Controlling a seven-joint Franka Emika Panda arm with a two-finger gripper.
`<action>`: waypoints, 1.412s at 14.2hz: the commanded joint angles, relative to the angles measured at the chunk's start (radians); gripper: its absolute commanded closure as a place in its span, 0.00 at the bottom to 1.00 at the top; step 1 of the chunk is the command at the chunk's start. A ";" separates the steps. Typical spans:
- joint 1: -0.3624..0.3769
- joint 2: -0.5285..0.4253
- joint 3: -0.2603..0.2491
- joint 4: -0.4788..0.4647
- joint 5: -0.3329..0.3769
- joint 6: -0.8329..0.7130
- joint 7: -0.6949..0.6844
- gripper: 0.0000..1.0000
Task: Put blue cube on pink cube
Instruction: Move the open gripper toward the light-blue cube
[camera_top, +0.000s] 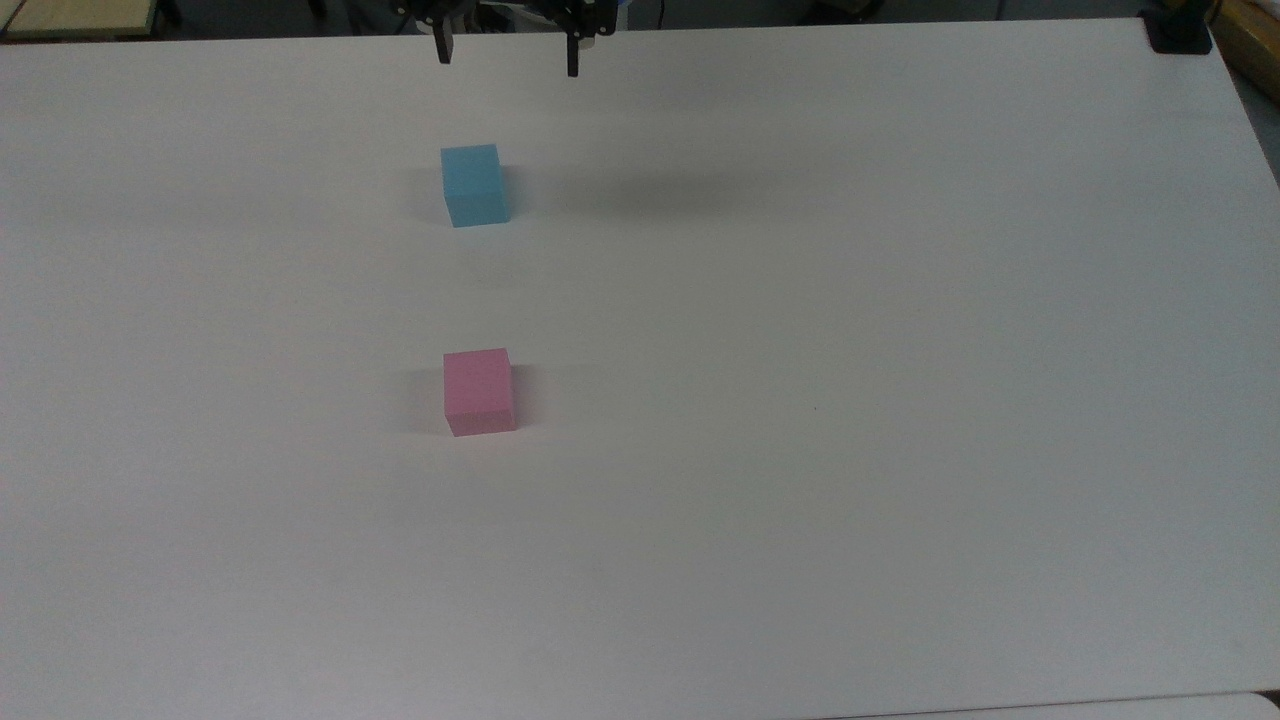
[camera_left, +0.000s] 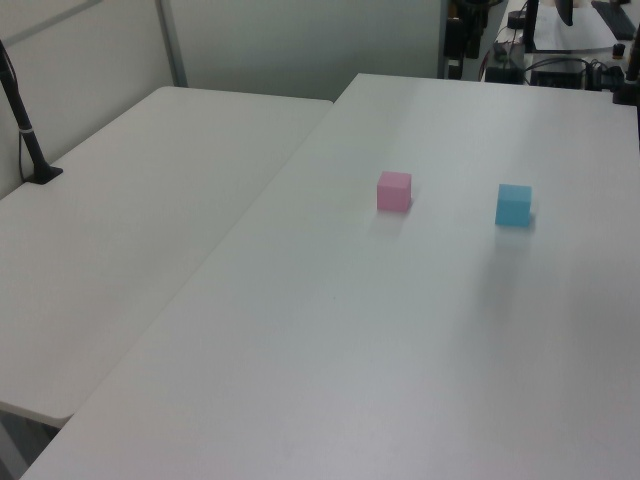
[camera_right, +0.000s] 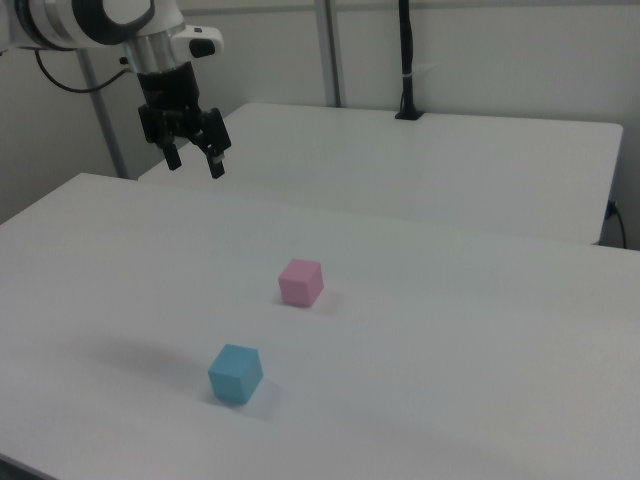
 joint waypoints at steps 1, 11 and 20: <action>0.008 -0.011 -0.008 -0.017 0.023 0.014 -0.014 0.00; 0.008 -0.009 -0.008 -0.017 0.023 0.015 -0.014 0.00; -0.001 -0.267 -0.011 -0.285 0.050 0.024 -0.132 0.00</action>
